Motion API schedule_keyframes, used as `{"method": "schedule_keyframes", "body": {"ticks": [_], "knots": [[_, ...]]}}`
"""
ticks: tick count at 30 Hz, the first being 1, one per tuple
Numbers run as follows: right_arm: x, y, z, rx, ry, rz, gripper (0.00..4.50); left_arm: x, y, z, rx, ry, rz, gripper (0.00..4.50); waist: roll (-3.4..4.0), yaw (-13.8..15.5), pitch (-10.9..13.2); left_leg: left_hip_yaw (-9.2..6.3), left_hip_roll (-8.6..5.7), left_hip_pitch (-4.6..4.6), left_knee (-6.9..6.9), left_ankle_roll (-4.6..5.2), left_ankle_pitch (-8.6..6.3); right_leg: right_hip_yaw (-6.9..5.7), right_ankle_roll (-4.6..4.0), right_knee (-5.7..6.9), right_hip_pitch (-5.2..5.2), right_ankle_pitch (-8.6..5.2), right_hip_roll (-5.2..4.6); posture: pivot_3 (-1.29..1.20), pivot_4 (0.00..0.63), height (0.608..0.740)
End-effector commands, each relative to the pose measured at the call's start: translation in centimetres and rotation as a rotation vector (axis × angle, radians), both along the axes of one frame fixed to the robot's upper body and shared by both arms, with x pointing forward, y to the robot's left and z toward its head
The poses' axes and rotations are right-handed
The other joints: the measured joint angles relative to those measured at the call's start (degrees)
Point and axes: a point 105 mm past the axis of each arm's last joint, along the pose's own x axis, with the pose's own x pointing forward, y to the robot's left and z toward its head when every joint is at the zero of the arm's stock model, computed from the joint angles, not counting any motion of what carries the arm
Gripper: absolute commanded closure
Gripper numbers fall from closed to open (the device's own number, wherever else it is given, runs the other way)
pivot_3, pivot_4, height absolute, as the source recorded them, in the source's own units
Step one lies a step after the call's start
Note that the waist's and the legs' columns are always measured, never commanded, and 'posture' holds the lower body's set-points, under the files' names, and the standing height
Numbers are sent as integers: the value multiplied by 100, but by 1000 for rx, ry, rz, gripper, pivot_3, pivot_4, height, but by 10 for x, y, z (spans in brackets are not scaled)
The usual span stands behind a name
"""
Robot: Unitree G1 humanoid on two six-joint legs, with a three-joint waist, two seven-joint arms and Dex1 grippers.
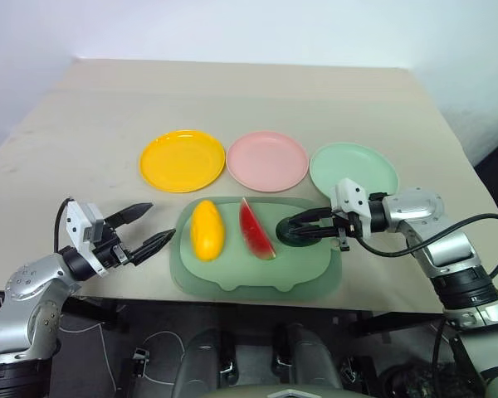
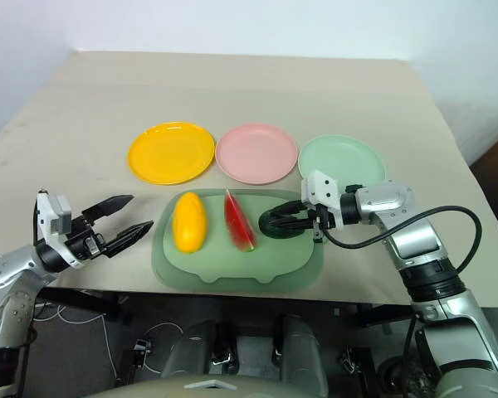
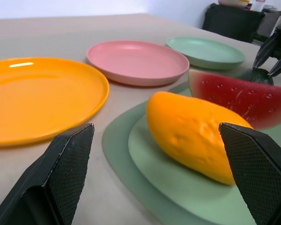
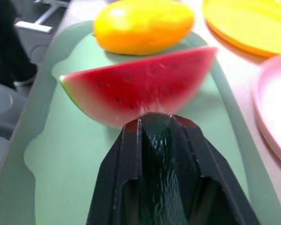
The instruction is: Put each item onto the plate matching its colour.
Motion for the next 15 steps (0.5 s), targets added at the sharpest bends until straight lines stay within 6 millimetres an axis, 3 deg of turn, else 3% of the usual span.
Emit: {"method": "schedule_keyframes", "body": {"ticks": [1,8,15], "knots": [[-1,-4,8,10,13,-35,2911,1,-1,7,7,-28,-10,0,0,-5,0,0,0,0,-1,0,0,0,0,0,0,0,1,0,150,696],[-2,-5,8,7,27,-64,528,1,0,6,11,-24,-12,0,1,11,0,0,-1,-2,-2,0,0,0,0,-1,-2,0,0,0,150,696],[-2,1,-1,-2,48,-57,528,2,1,7,13,-29,-10,0,1,9,1,0,0,-2,-3,1,0,0,1,-1,-3,-1,1,0,150,696]]}}
